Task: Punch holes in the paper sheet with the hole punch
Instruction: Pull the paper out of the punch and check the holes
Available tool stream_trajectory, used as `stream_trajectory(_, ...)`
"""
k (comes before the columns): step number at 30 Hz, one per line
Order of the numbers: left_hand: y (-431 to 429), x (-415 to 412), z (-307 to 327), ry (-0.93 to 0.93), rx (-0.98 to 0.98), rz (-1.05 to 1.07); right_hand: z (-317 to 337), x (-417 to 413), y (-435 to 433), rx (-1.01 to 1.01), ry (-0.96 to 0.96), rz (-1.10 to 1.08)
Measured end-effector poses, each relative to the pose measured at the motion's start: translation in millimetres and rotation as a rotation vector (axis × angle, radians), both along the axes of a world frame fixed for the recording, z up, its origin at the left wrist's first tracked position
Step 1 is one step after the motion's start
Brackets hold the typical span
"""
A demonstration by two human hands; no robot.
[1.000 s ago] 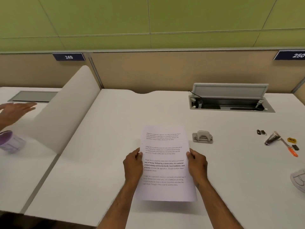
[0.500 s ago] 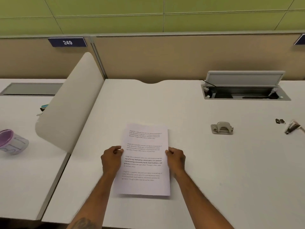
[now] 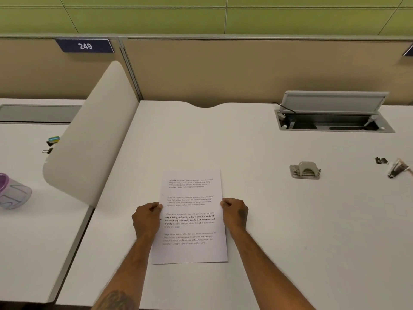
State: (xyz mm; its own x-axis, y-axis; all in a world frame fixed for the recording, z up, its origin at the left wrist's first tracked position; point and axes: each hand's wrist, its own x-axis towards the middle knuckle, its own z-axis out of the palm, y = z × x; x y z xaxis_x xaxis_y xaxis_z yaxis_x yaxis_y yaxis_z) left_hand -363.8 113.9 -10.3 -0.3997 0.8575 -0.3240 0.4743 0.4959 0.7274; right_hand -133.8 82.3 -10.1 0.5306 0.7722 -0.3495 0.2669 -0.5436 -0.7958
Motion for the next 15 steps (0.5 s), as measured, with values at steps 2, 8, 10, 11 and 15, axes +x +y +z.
stream_trajectory(2,0.6,-1.1,-0.7,0.01,0.001,-0.006,-1.3,-2.0,-0.3,-0.009,-0.031,0.005)
stream_trajectory(8,1.3,-2.9,-0.6,0.043,-0.006,-0.021,-1.4,-5.9,1.7,-0.004,-0.063,-0.002)
stream_trajectory(10,1.7,-2.8,-0.9,0.054,-0.012,-0.021,-3.3,-6.0,3.7,-0.022,-0.063,0.003)
stream_trajectory(11,2.1,-2.9,-0.6,0.059,-0.015,-0.019,-3.7,-6.1,4.6,-0.034,-0.061,0.005)
stream_trajectory(15,4.4,-3.8,0.4,0.061,-0.015,-0.01,-1.8,-6.9,5.7,-0.025,-0.053,0.014)
